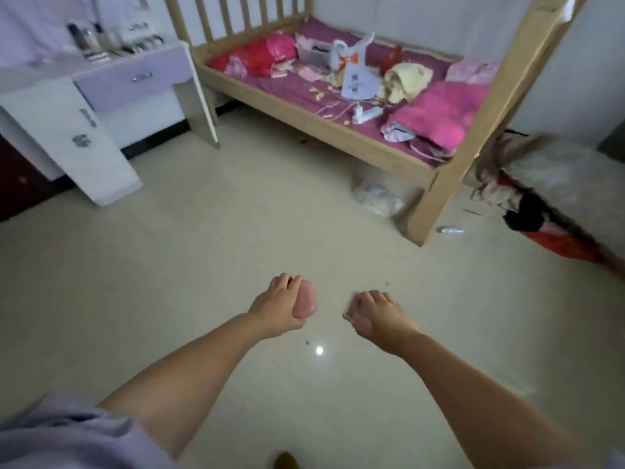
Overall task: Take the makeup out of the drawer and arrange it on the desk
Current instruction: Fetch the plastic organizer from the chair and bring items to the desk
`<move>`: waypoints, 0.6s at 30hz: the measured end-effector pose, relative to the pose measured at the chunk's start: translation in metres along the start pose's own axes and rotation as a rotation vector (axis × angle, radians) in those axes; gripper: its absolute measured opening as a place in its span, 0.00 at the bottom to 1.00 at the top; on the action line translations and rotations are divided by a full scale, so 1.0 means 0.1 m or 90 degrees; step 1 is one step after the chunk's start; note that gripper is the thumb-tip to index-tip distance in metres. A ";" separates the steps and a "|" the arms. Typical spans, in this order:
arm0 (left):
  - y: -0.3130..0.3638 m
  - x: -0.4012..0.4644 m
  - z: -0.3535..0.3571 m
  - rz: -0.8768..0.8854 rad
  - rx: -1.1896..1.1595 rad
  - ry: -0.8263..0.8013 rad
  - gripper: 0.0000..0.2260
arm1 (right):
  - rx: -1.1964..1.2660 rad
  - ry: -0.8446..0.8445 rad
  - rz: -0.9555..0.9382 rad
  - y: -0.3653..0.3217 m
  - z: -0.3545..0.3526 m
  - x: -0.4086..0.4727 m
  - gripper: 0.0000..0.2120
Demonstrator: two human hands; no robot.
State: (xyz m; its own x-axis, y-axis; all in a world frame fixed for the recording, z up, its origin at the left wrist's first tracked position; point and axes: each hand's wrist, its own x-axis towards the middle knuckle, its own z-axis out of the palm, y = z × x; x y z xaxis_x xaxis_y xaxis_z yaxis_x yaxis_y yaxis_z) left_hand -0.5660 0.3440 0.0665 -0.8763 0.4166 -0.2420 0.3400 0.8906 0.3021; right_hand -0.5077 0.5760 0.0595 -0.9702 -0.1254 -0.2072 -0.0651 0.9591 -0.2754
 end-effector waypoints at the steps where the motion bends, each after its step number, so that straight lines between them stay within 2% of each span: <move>1: -0.21 0.01 -0.09 -0.015 -0.002 0.007 0.35 | -0.007 0.001 -0.022 -0.20 0.00 0.19 0.19; 5: -0.86 0.17 -0.38 -0.058 -0.012 0.039 0.36 | -0.047 -0.006 -0.104 -0.73 -0.04 0.91 0.19; 12: -1.70 0.74 -0.69 -0.129 -0.045 0.089 0.36 | -0.102 -0.027 -0.197 -1.11 -0.19 2.33 0.21; 18: -2.42 1.27 -1.11 -0.254 -0.087 0.128 0.37 | -0.145 -0.061 -0.320 -1.50 -0.46 3.72 0.19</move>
State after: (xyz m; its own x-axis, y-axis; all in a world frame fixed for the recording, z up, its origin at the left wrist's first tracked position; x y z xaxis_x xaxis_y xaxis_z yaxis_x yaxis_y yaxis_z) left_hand -0.7975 0.1612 0.0648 -0.9827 -0.0097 -0.1849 -0.0740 0.9360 0.3440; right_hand -0.8696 0.3973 0.0667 -0.7820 -0.5934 -0.1907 -0.5730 0.8048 -0.1545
